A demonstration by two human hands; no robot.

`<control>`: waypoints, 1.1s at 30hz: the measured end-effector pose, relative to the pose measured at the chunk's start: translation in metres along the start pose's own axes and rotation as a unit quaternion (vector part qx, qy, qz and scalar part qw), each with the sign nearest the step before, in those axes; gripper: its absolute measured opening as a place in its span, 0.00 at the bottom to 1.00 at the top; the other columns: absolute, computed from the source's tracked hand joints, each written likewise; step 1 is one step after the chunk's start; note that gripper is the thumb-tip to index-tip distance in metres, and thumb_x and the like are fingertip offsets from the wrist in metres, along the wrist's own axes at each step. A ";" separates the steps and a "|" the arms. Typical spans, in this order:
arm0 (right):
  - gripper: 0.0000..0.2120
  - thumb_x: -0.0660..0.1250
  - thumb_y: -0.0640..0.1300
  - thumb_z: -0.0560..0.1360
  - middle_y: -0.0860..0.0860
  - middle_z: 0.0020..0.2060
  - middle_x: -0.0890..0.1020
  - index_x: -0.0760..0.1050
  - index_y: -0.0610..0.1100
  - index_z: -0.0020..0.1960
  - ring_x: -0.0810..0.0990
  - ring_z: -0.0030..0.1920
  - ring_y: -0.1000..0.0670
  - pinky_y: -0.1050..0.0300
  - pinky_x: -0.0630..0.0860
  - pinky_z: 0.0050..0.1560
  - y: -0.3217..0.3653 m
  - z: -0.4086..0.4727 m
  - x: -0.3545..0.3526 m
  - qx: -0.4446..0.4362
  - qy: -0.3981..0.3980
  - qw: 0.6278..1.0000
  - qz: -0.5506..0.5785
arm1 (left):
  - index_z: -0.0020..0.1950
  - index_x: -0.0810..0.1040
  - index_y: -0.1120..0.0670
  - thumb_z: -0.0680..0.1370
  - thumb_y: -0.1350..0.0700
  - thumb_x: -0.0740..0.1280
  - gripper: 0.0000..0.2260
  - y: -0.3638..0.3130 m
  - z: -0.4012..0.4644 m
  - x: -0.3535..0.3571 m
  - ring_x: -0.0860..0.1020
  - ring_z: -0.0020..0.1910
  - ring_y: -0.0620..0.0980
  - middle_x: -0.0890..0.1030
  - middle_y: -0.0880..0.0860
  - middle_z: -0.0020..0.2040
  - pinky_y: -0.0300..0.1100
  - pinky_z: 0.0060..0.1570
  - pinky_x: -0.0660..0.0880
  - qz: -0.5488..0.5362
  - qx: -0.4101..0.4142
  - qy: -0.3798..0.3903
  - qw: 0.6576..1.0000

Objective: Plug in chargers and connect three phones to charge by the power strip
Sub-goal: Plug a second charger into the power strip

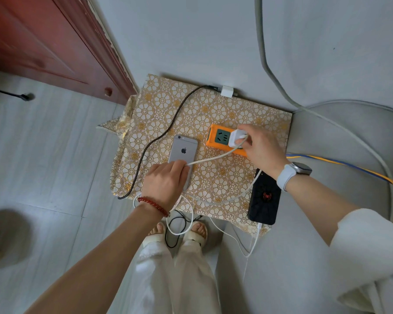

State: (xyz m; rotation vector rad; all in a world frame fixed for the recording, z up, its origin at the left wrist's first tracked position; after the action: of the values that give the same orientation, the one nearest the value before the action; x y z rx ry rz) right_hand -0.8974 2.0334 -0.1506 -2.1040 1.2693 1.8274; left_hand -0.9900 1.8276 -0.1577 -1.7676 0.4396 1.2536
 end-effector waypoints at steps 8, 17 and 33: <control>0.20 0.65 0.44 0.75 0.48 0.58 0.81 0.70 0.53 0.66 0.80 0.54 0.42 0.48 0.69 0.52 -0.013 0.002 0.001 0.023 -0.021 0.994 -0.106 | 0.44 0.76 0.58 0.78 0.52 0.50 0.17 0.004 0.000 0.002 0.79 0.32 0.55 0.81 0.54 0.33 0.45 0.39 0.73 -0.009 -0.006 0.027 1.000; 0.19 0.66 0.46 0.74 0.49 0.49 0.85 0.71 0.54 0.64 0.81 0.47 0.45 0.52 0.69 0.46 -0.014 0.012 0.009 0.014 -0.033 0.991 -0.128 | 0.42 0.76 0.59 0.78 0.54 0.52 0.16 0.006 0.007 -0.002 0.78 0.30 0.55 0.80 0.55 0.31 0.46 0.37 0.75 -0.021 -0.007 0.020 1.000; 0.11 0.61 0.45 0.74 0.50 0.44 0.83 0.76 0.46 0.55 0.79 0.47 0.50 0.49 0.72 0.60 0.091 -0.123 0.050 -0.188 -0.076 0.976 -0.076 | 0.36 0.76 0.53 0.74 0.54 0.66 0.07 0.069 -0.032 -0.025 0.76 0.25 0.39 0.79 0.47 0.25 0.38 0.36 0.73 -0.273 -0.270 0.094 0.918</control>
State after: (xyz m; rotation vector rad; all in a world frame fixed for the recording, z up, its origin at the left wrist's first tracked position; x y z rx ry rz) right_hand -0.8600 1.8803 -0.1182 -2.1030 0.7517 2.2490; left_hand -1.0314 1.7592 -0.1643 -2.2727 -0.3304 0.8417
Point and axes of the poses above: each hand's wrist, its own z-axis towards the middle knuckle, its own x-axis out of the palm, y = z × x, the point moved 3 cm from there along z, towards the middle knuckle
